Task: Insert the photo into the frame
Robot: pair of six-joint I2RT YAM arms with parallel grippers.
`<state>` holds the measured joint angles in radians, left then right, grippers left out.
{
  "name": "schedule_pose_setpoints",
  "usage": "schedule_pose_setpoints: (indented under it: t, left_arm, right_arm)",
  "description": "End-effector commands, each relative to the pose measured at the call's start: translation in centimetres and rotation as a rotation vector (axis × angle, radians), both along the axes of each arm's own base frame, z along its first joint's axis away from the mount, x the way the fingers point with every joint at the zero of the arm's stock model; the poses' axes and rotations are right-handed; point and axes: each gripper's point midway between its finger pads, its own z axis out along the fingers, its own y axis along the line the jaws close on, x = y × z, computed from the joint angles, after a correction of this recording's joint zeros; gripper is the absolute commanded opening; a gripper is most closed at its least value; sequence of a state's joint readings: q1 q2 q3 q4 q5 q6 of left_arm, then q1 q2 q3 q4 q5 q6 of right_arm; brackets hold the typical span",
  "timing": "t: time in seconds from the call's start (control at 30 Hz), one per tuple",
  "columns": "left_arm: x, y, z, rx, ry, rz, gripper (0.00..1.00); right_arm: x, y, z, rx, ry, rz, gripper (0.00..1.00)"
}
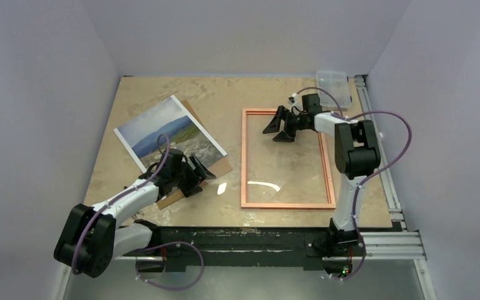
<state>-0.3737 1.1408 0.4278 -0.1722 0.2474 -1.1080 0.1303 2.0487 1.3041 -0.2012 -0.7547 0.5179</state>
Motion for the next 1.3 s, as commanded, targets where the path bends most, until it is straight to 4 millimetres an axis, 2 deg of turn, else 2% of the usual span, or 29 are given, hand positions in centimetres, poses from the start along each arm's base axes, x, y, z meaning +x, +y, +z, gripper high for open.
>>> schedule_pose_setpoints:
  t: [0.0,0.07,0.2,0.33,0.37,0.53,0.67,0.73,0.77,0.83,0.93,1.07,1.27]
  left_arm:
    - [0.6,-0.5,0.1,-0.019,-0.021,-0.007,0.73]
    - [0.7,-0.5,0.2,-0.016,-0.023,-0.012,0.72]
    - [1.1,-0.7,0.8,-0.019,-0.045,-0.022,0.70]
    - [1.8,-1.0,2.2,-0.018,-0.081,-0.044,0.70]
    - [2.1,-1.1,2.7,-0.015,-0.091,-0.050,0.70]
    - [3.4,-1.5,4.7,0.002,-0.137,-0.090,0.70]
    - [4.4,-2.5,5.5,0.001,-0.149,-0.152,0.70]
    - [4.8,-3.1,5.6,0.002,-0.146,-0.190,0.70]
    - [5.0,-3.2,5.6,0.009,-0.140,-0.202,0.70]
    - [5.3,-3.4,5.4,0.027,-0.129,-0.214,0.70]
    - [5.3,-3.3,4.6,0.055,-0.106,-0.207,0.70]
    - [5.0,-2.5,3.5,0.106,-0.076,-0.197,0.72]
    - [4.7,-1.9,2.3,0.147,-0.041,-0.202,0.73]
  right_arm:
    - [0.1,4.4,2.7,0.116,-0.054,0.142,0.68]
    - [-0.7,5.4,3.2,0.147,-0.056,0.173,0.63]
    - [-2.2,5.8,4.4,0.208,-0.046,0.183,0.41]
    - [-4.4,5.3,4.7,0.202,-0.026,0.177,0.35]
    - [-5.2,5.1,5.4,0.203,-0.037,0.178,0.33]
    - [-8.8,3.4,5.4,0.122,-0.041,0.128,0.33]
    - [-12.2,1.6,4.2,0.041,-0.017,0.052,0.35]
    - [-13.6,1.0,3.9,0.029,-0.022,0.029,0.41]
    - [-14.0,0.5,3.6,-0.003,-0.022,0.016,0.49]
    - [-14.2,-0.6,2.8,-0.086,-0.026,0.005,0.59]
    - [-13.4,-2.9,1.3,-0.256,-0.015,-0.022,0.66]
    - [-11.7,-5.3,0.7,-0.408,-0.033,-0.081,0.71]
    - [-9.6,-6.6,0.7,-0.442,-0.039,-0.148,0.74]
